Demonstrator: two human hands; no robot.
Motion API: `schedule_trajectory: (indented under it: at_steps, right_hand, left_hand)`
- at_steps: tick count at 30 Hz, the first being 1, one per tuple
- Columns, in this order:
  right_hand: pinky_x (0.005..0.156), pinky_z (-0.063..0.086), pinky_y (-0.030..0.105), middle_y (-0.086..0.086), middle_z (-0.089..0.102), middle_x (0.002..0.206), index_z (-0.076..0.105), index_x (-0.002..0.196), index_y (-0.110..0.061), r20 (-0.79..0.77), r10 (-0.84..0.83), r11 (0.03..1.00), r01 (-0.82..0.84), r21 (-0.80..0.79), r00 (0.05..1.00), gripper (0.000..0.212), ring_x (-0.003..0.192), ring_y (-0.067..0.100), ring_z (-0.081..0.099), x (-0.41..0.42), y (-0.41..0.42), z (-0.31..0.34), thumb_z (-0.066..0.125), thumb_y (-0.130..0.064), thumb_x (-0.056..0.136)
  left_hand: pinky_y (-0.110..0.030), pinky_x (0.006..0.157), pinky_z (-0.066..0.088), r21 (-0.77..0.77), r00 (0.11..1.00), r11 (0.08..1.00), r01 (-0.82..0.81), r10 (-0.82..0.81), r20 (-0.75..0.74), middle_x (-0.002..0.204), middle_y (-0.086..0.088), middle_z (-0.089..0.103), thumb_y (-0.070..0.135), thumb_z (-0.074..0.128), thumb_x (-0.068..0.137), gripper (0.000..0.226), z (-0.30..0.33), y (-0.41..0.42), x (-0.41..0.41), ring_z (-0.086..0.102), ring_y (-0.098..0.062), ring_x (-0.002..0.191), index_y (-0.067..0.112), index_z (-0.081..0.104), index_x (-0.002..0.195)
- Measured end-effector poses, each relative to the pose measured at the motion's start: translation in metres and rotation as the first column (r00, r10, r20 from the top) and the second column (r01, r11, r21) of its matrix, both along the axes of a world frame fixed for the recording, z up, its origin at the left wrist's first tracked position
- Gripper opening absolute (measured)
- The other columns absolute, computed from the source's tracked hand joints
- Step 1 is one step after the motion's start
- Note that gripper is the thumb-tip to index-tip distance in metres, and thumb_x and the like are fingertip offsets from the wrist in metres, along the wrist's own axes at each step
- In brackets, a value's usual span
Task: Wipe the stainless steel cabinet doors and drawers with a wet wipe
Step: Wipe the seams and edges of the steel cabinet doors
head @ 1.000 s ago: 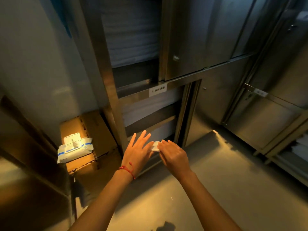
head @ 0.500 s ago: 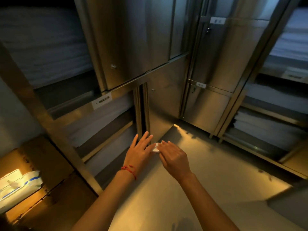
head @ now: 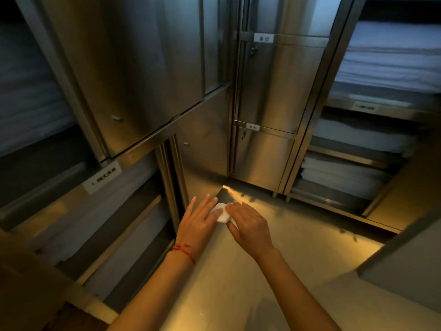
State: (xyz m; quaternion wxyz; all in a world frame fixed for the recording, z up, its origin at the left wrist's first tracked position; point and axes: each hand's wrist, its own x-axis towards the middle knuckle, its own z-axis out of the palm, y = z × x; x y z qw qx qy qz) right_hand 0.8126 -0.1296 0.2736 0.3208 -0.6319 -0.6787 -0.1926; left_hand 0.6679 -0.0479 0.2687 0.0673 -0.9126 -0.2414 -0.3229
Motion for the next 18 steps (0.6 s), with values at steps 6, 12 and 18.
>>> schedule_trajectory:
  at_steps: [6, 12, 18]
  right_hand:
    - [0.081, 0.055, 0.037, 0.01, 0.073, 0.095, 0.075, 0.09, -0.004, 0.02, -0.061, 0.997, 0.061, 0.037, 0.998, 0.037, 0.09, 0.023, 0.07, -0.001, 0.03, 0.001, 0.086, 0.001, 0.055]
    - [0.083, 0.053, 0.038, 0.012, 0.073, 0.093, 0.076, 0.085, -0.005, 0.106, -0.109, 0.993, 0.103, 0.064, 0.988, 0.035, 0.089, 0.025, 0.07, 0.013, 0.05, -0.001, 0.088, -0.001, 0.053]
    - [0.082, 0.053, 0.041, 0.014, 0.072, 0.096, 0.075, 0.088, -0.004, 0.161, -0.119, 0.992, 0.112, 0.056, 0.98, 0.041, 0.09, 0.026, 0.07, 0.032, 0.06, -0.004, 0.091, -0.004, 0.05]
  left_hand:
    - [-0.065, 0.083, 0.043, -0.009, 0.998, 0.998, 0.064, -0.064, -0.008, 0.11, -0.022, 0.066, 0.001, 0.089, 0.053, 0.051, 0.002, 0.033, 0.002, 0.062, -0.041, 0.103, 0.008, 0.072, 0.1]
    - [-0.059, 0.077, 0.049, -0.028, 0.988, 0.997, 0.072, -0.076, -0.132, 0.108, -0.017, 0.069, 0.039, 0.05, 0.084, 0.04, 0.008, 0.056, 0.007, 0.065, -0.034, 0.101, 0.009, 0.075, 0.095]
    - [-0.058, 0.076, 0.05, -0.055, 0.981, 0.997, 0.055, -0.065, -0.184, 0.109, -0.016, 0.068, 0.043, 0.035, 0.09, 0.053, 0.011, 0.077, 0.015, 0.065, -0.034, 0.102, 0.008, 0.074, 0.1]
